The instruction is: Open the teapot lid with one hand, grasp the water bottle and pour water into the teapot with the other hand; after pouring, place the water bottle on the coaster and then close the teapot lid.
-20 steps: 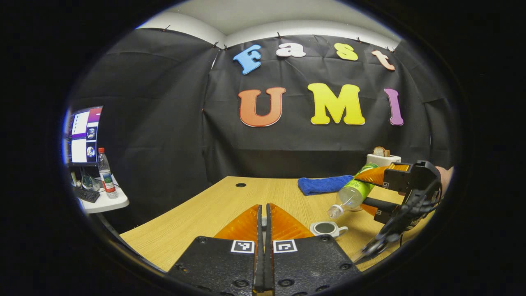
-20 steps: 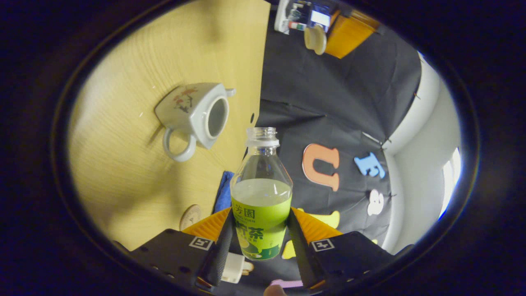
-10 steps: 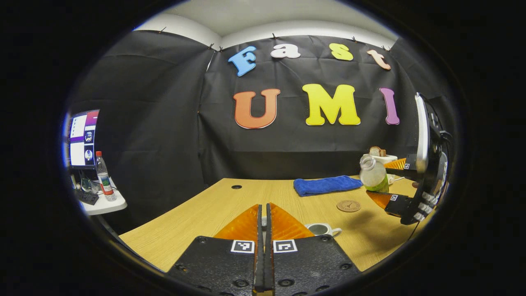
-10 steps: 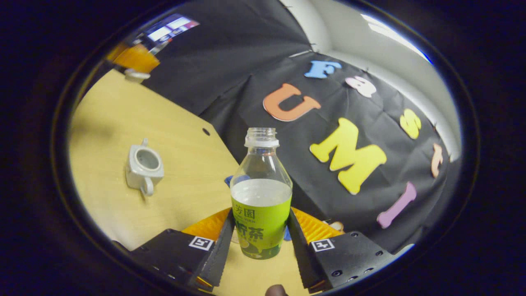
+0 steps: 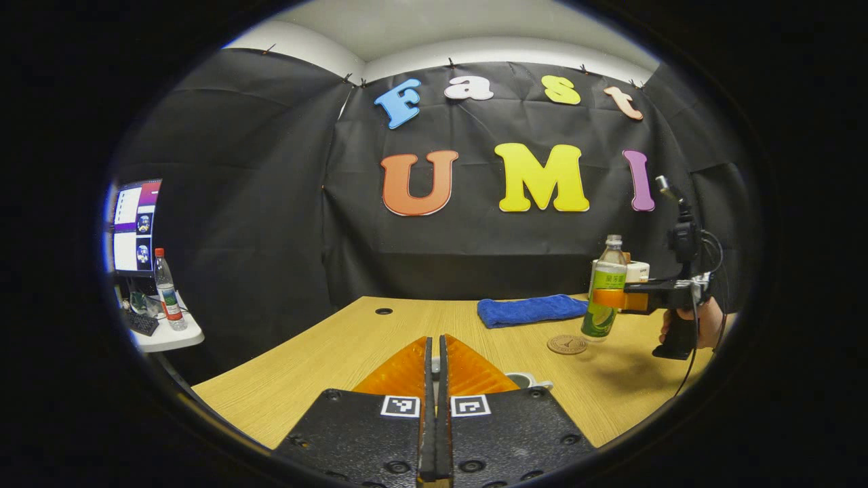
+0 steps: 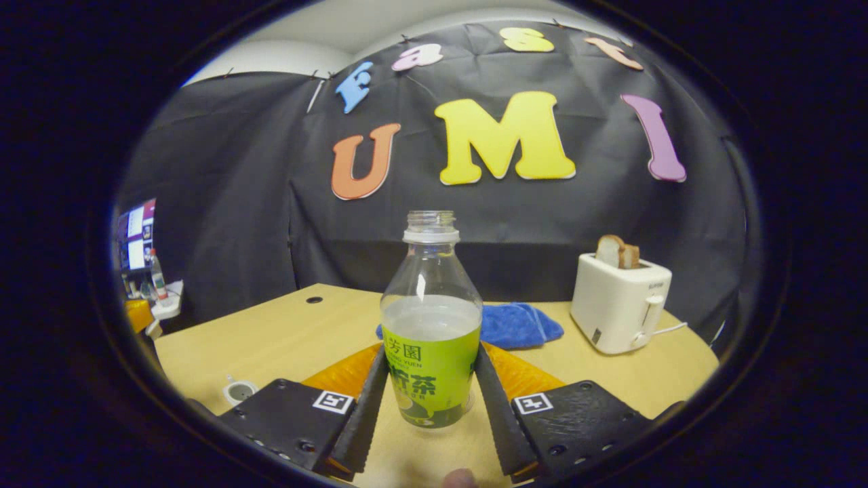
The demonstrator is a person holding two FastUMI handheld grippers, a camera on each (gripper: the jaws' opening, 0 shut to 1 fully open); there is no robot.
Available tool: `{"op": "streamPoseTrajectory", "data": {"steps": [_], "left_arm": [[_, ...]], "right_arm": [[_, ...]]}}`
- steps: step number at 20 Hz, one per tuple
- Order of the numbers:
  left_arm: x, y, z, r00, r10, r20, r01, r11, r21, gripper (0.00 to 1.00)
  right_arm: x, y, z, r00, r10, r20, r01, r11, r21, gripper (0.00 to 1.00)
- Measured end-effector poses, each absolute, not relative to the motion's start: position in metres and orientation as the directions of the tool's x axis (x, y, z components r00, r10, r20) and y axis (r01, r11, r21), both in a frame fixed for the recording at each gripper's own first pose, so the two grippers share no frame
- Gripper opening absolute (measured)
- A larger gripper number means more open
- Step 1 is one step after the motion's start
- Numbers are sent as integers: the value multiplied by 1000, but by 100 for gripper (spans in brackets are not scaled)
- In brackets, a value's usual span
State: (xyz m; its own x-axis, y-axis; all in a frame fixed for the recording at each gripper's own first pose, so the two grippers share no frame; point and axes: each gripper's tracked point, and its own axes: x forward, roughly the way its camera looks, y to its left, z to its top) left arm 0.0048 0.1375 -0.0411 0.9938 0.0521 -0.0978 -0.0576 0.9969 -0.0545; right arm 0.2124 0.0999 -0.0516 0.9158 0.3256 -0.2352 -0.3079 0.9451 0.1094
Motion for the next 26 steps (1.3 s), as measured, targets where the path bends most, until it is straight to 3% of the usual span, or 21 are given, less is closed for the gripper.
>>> {"op": "streamPoseTrajectory", "data": {"steps": [5, 17, 20, 22, 26], "left_arm": [[4, 137, -38, 994, 53, -91, -58, 997, -50, 3], [2, 139, -35, 994, 65, -90, -69, 997, -44, 2], [2, 139, -36, 994, 63, -92, -68, 997, -45, 2], [2, 138, -36, 994, 62, -93, -67, 997, -48, 3], [7, 135, -39, 994, 60, -90, -64, 997, -45, 2]], "right_arm": [[244, 107, -63, 929, 297, -222, -293, 955, 50, 71], [257, 121, -92, 939, 228, -258, -241, 970, -22, 72], [255, 122, -92, 938, 233, -257, -243, 970, -8, 82], [250, 120, -89, 940, 231, -252, -237, 972, 9, 97], [217, 93, -67, 961, 192, -199, -203, 978, -38, 97]]}}
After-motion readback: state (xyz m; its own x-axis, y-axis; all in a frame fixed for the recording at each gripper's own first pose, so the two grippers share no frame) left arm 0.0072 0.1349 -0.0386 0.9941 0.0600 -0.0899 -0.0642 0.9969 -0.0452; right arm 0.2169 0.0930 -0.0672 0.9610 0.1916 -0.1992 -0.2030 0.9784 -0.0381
